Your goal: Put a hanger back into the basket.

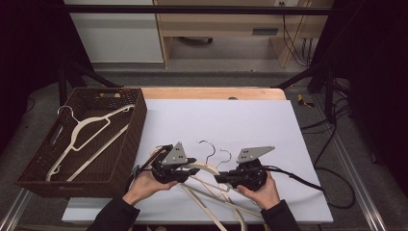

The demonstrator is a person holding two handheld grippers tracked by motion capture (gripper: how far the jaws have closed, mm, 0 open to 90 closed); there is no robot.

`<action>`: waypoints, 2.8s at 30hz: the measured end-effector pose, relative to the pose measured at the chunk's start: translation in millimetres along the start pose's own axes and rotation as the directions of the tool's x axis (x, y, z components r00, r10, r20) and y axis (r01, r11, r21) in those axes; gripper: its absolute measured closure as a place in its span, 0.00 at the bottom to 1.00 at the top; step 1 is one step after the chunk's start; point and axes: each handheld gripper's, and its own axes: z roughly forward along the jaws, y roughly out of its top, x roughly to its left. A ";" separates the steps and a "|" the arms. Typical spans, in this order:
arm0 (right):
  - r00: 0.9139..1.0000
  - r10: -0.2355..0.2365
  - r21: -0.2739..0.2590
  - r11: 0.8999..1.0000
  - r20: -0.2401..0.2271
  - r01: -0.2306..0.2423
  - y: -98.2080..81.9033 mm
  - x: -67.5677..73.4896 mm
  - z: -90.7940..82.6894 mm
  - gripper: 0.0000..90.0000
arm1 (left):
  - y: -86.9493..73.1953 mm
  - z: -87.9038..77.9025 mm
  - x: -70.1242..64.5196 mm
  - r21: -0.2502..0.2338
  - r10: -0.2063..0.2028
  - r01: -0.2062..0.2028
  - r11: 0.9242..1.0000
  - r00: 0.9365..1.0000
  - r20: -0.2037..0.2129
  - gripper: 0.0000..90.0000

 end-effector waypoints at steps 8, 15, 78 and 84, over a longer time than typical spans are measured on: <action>0.997 -0.022 -0.060 0.998 0.078 0.027 1.7 0.5 -7.5 0.75 | 0.1 -8.4 -8.2 0.003 -0.027 0.027 1.000 0.999 0.034 0.84; 0.989 -0.032 -0.098 0.994 0.144 0.046 1.4 0.2 -10.0 0.55 | 1.3 -10.2 -20.1 -0.025 -0.073 0.076 0.997 0.992 0.104 0.93; 0.859 0.143 -0.249 0.968 0.492 -0.019 -43.0 -35.6 -77.0 0.04 | -23.9 -212.7 123.8 -0.302 -0.358 0.272 0.914 0.890 -0.282 0.96; 0.860 0.137 -0.239 0.971 0.492 -0.018 -43.1 -36.0 -75.3 0.04 | -50.1 -227.6 143.5 -0.286 -0.377 0.290 0.913 0.868 -0.322 0.96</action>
